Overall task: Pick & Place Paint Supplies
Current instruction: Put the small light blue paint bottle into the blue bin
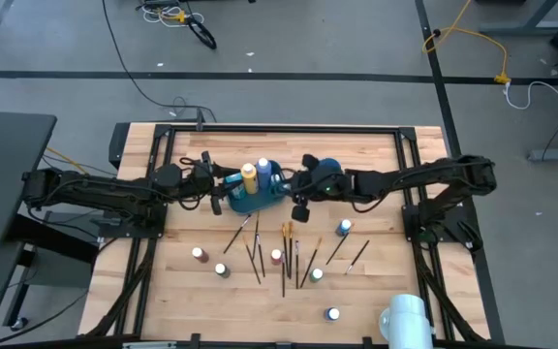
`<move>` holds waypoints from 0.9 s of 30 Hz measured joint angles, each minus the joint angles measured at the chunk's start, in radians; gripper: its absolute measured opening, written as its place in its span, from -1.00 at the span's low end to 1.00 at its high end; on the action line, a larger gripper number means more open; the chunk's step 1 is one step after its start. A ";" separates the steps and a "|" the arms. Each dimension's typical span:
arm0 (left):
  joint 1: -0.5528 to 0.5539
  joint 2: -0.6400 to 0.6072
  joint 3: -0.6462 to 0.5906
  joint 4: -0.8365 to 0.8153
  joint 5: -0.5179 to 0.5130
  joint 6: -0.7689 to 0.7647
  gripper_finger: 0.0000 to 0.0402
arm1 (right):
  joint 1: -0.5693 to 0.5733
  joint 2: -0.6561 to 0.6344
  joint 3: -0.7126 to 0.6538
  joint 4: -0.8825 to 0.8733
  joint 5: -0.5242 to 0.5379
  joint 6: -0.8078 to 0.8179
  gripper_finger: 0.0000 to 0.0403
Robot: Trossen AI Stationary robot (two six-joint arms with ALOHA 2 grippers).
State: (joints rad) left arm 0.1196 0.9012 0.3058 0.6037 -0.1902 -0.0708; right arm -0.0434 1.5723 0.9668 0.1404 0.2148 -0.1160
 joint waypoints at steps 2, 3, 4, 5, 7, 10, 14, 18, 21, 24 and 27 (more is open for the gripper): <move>0.000 0.000 0.000 0.000 0.000 0.000 -0.19 | -0.004 0.030 0.004 -0.007 0.001 -0.004 -0.44; 0.000 0.000 0.000 0.000 0.000 0.000 -0.19 | -0.009 0.042 0.012 -0.022 -0.002 -0.005 -0.44; 0.000 0.000 0.000 0.000 0.000 0.000 -0.19 | -0.016 0.054 0.023 -0.034 -0.003 -0.005 -0.44; 0.000 0.000 0.000 0.001 0.000 0.000 -0.19 | -0.025 0.065 0.036 -0.041 -0.001 -0.004 -0.44; 0.000 0.000 0.000 -0.001 0.000 0.000 -0.19 | -0.044 0.090 0.056 -0.053 -0.014 0.001 -0.44; 0.000 0.000 0.000 -0.003 0.000 0.000 -0.19 | -0.070 0.123 0.059 -0.097 -0.068 0.008 -0.44; 0.000 0.000 0.000 -0.008 0.000 0.000 -0.19 | -0.091 0.132 0.061 -0.097 -0.076 0.029 -0.44; 0.000 0.000 0.000 -0.011 0.000 0.004 -0.19 | -0.115 0.143 0.061 -0.109 -0.080 0.029 -0.43; 0.000 0.000 0.000 -0.012 0.000 0.003 -0.19 | -0.129 0.143 0.061 -0.109 -0.095 0.025 -0.42; 0.000 0.000 0.000 -0.014 0.000 0.003 -0.19 | -0.147 0.143 0.061 -0.109 -0.129 0.022 -0.39; 0.000 0.000 0.000 -0.014 0.000 0.003 -0.19 | -0.164 0.143 0.061 -0.109 -0.167 0.023 -0.36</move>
State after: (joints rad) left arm 0.1200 0.9009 0.3058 0.5892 -0.1902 -0.0673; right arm -0.2070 1.7149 1.0275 0.0311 0.0475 -0.0933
